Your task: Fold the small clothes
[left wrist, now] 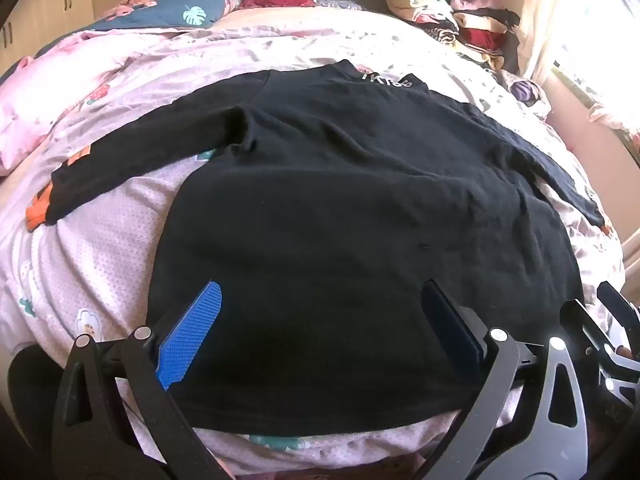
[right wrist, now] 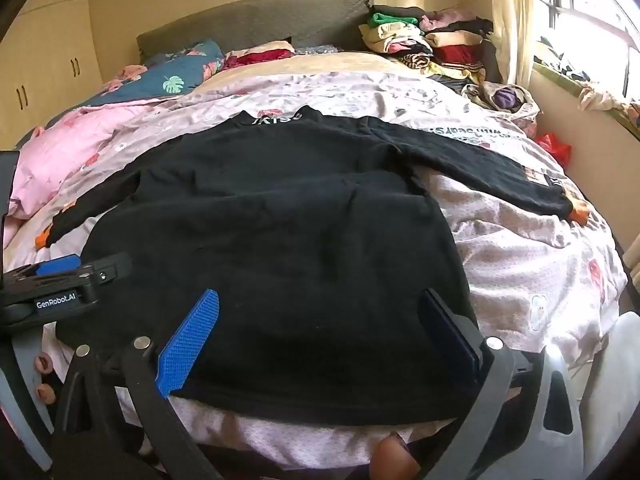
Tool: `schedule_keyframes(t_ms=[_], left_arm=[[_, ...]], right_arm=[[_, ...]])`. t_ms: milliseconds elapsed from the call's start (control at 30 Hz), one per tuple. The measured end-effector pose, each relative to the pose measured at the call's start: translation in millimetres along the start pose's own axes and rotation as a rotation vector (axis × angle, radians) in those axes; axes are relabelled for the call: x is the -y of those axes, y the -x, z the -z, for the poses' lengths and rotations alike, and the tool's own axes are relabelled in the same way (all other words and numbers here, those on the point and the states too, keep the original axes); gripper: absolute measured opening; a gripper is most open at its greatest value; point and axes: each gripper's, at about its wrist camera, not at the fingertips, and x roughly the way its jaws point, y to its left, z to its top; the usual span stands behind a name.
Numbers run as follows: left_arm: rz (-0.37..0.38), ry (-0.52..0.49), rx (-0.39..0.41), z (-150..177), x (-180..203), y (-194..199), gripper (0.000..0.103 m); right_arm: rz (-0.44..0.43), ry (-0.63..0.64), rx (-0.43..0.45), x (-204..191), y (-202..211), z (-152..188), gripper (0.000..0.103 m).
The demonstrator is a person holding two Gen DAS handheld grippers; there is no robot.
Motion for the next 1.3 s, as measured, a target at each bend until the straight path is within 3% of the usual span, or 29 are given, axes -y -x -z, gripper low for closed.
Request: schedule_keyframes(t_ms=[1300], left_arm=[[0.031,-0.007,0.012,-1.7,0.3,8.8,0.094]], right_arm=[[0.011,0.014,0.02,-4.9,9.1,0.8,0.099]])
